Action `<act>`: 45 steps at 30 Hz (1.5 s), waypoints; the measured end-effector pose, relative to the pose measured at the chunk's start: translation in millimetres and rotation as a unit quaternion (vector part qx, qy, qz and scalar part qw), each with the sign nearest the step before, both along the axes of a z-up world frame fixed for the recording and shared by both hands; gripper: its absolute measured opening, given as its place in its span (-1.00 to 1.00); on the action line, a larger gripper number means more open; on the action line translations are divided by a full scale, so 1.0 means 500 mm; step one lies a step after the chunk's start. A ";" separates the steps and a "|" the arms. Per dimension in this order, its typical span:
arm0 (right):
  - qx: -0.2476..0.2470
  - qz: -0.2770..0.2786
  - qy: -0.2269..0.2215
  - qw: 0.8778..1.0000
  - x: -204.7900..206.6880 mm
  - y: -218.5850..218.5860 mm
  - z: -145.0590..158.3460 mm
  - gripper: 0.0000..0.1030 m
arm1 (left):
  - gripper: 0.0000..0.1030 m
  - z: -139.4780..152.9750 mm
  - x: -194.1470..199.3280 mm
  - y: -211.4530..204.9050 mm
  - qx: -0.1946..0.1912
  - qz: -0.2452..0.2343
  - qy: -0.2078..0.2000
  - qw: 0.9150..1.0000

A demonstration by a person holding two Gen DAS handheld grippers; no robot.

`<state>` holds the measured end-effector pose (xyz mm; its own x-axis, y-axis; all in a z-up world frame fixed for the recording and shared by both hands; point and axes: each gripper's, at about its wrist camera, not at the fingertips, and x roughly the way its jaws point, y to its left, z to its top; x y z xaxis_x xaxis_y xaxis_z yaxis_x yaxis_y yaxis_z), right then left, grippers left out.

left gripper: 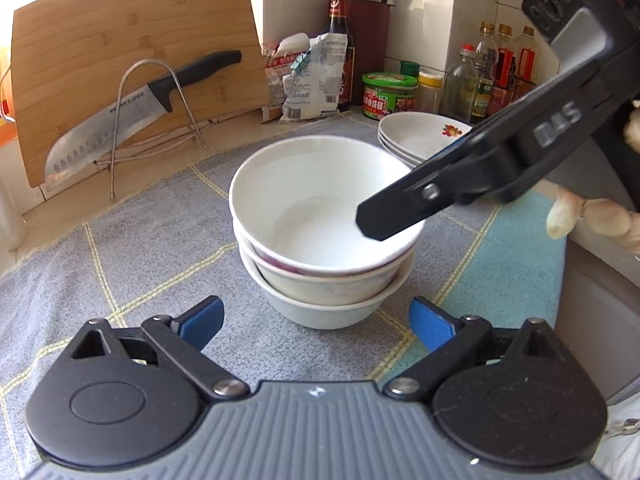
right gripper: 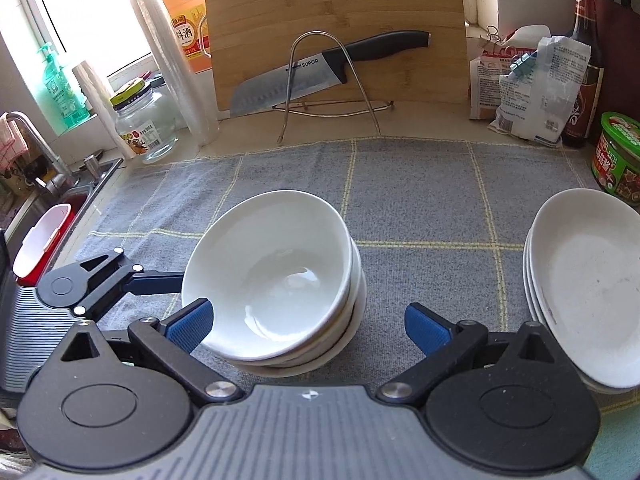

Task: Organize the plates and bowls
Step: 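Grip the three-bowl stack from opposite sides with the left and right tools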

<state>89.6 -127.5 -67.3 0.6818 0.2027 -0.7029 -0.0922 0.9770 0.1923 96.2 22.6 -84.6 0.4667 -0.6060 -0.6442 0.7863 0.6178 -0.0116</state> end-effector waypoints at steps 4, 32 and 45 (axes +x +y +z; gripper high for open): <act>-0.005 0.025 -0.001 1.000 -0.014 0.003 0.006 1.00 | 0.91 -0.026 0.014 -0.002 0.006 -0.004 0.006 1.000; -0.164 0.241 0.016 0.956 0.053 -0.065 -0.129 1.00 | 1.00 -0.060 0.020 -0.039 0.053 0.071 0.019 0.996; -0.155 0.236 -0.010 0.959 0.033 -0.079 -0.136 1.00 | 1.00 -0.059 0.055 -0.040 0.054 -0.027 0.011 0.998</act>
<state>106.2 -166.9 -135.5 0.5798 0.2761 -0.7666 -0.5397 0.8350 -0.1074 123.5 2.5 -114.2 0.4197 -0.5565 -0.7170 0.8187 0.5732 0.0344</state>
